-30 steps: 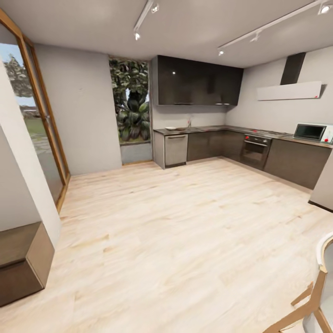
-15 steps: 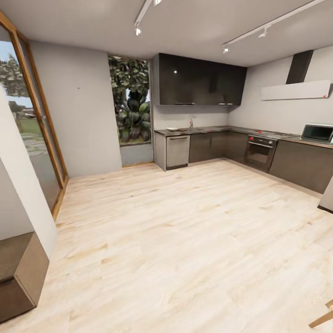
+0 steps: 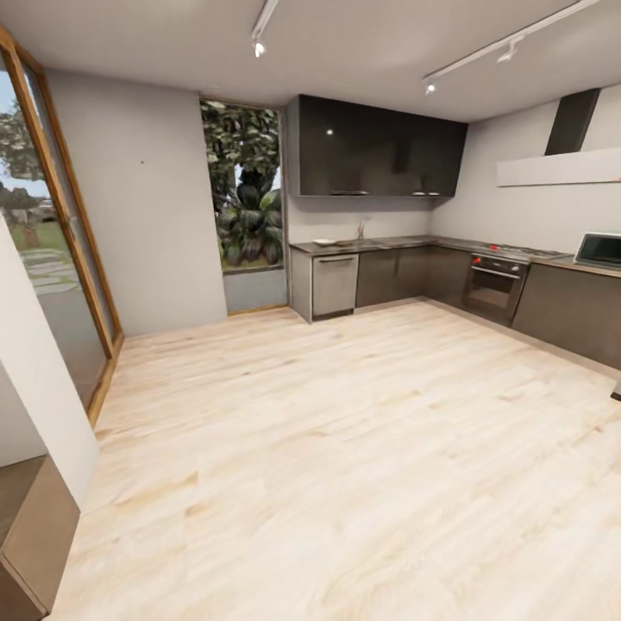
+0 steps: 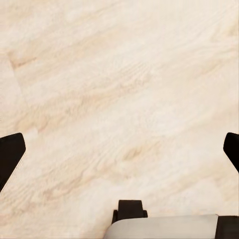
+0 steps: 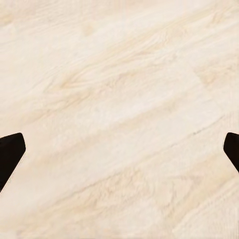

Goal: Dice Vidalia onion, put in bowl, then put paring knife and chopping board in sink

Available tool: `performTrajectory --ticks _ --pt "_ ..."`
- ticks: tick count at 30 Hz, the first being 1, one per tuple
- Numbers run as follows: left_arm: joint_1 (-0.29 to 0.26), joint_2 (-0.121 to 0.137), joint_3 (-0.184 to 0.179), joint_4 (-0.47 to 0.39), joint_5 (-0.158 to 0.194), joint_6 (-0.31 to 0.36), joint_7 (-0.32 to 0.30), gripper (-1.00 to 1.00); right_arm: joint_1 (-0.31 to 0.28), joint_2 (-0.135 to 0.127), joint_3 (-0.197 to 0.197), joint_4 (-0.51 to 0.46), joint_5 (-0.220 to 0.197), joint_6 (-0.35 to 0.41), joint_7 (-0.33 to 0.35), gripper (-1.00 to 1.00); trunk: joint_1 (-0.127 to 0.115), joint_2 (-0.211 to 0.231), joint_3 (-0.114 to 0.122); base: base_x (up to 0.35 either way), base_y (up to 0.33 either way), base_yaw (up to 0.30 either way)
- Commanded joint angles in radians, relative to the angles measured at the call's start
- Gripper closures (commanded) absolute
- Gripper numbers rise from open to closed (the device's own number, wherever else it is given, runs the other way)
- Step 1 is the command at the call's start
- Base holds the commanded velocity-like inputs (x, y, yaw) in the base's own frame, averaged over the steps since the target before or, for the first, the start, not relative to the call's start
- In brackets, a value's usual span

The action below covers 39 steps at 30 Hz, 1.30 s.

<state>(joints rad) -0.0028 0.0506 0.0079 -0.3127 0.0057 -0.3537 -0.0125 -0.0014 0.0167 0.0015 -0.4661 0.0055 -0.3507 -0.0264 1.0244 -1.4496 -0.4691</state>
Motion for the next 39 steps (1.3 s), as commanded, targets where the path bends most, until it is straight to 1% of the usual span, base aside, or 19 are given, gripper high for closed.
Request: performTrajectory --ticks 1,5,21,39 --pt "0.000 0.000 0.001 0.000 0.001 -0.002 -0.001 -1.00 0.000 0.000 0.000 0.000 0.001 -0.002 -0.003 -1.00 0.001 0.000 -0.001 0.319 0.055 -0.006" --pt "0.000 0.000 0.000 0.001 0.000 -0.002 -0.001 -1.00 0.000 0.000 0.000 0.000 0.001 -0.002 -0.003 -1.00 0.001 0.000 -0.001 0.319 0.023 -0.083" --pt "0.000 0.000 0.000 0.003 0.002 -0.002 -0.001 -1.00 0.000 0.000 0.000 0.000 0.001 -0.002 -0.003 -1.00 0.001 0.000 -0.001 0.319 0.002 -0.166" --pt "0.000 0.000 0.000 0.003 0.002 -0.002 -0.001 -1.00 0.000 0.000 0.000 0.000 0.001 -0.002 -0.003 -1.00 0.001 0.000 -0.001 0.319 0.000 -0.194"
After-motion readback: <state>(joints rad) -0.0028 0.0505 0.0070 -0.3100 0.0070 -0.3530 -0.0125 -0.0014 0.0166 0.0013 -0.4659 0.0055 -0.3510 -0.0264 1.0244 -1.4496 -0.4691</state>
